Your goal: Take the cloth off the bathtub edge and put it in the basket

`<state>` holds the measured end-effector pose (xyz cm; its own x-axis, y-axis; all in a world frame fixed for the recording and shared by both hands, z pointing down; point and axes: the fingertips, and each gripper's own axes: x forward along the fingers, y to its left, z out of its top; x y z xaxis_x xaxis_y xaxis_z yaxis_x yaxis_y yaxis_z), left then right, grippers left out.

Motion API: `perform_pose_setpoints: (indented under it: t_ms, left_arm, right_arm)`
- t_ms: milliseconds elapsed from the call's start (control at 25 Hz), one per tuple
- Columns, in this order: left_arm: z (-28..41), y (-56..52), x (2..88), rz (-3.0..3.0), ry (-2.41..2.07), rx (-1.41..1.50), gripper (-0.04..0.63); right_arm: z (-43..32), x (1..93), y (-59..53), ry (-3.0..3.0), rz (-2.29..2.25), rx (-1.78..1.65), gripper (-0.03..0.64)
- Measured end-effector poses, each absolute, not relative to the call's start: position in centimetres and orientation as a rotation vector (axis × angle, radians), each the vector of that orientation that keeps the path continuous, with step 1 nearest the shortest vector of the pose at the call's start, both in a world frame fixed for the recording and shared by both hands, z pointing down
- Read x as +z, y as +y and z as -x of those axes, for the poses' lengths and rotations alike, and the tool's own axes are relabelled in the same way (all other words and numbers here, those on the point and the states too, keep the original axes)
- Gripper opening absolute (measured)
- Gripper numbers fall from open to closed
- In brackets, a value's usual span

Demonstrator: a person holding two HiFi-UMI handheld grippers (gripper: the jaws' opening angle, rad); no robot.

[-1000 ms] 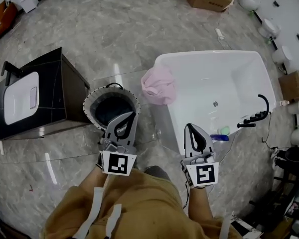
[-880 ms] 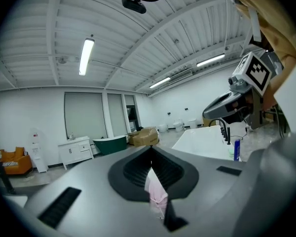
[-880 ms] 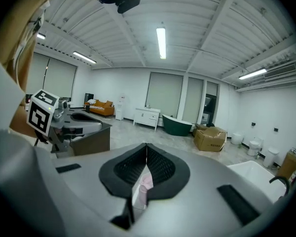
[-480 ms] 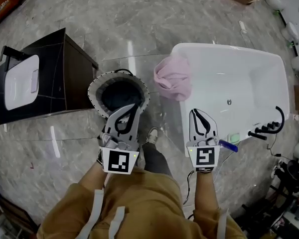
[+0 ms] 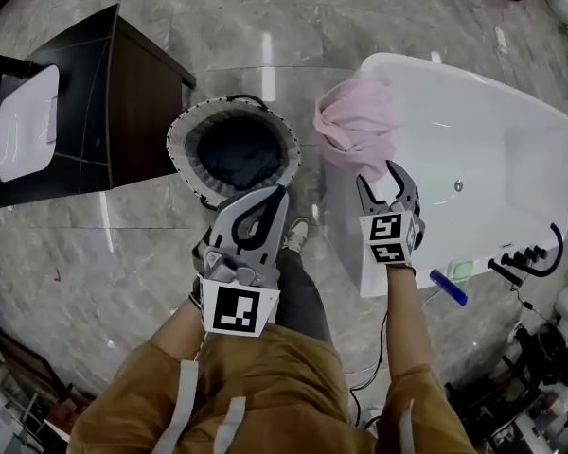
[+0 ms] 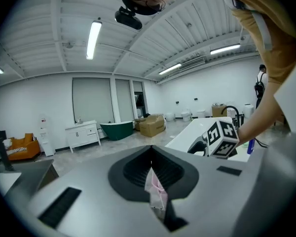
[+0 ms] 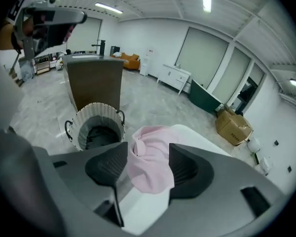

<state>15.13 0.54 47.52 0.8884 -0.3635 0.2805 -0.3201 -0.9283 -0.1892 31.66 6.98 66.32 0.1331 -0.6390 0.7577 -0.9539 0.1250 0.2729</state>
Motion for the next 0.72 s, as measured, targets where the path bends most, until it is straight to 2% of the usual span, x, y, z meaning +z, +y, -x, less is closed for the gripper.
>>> perform_pose_setpoints:
  t_ms: [440,600,720]
  left_arm:
    - [-16.2,-2.0,52.4,2.937,0.604,-0.516,0.004]
    - [-17.2,-2.3,53.4,2.962,0.619,-0.483,0.005]
    - [-17.4,-2.3,54.5,2.969,0.620,-0.488,0.005]
  right_arm:
    - [-34.4,76.0,4.0,-1.538,-1.504,0.542,0.296]
    - [-35.2,78.9,4.2,-1.492,-1.457,0.583,0.353]
    - [-35.2,80.2,4.0,-1.486,-1.447,0.582,0.365]
